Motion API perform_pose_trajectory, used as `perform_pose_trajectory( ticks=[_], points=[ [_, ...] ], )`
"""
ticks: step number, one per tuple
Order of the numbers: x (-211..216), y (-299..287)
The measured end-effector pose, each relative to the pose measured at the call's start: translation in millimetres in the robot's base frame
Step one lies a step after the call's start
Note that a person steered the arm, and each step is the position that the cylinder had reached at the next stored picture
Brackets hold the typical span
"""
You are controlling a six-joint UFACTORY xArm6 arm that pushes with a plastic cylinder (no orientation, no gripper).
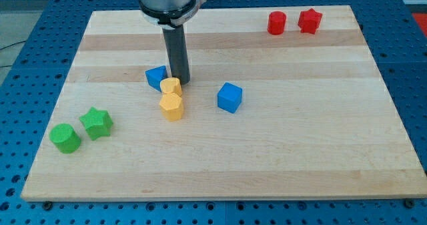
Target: Move the yellow blocks towards the bottom right of the board
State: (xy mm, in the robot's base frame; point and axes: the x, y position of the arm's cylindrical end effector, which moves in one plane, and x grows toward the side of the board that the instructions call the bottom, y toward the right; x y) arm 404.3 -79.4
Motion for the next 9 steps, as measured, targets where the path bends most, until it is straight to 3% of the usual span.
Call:
perform_pose_trajectory(
  ticks=[1,3,4,5,7,9],
  points=[
    [1.6,-29.1],
    [51.5,-52.2],
    [77.6,-27.2],
    [77.7,-19.7],
    [76.4,116.8],
    [63.8,77.0]
  ],
)
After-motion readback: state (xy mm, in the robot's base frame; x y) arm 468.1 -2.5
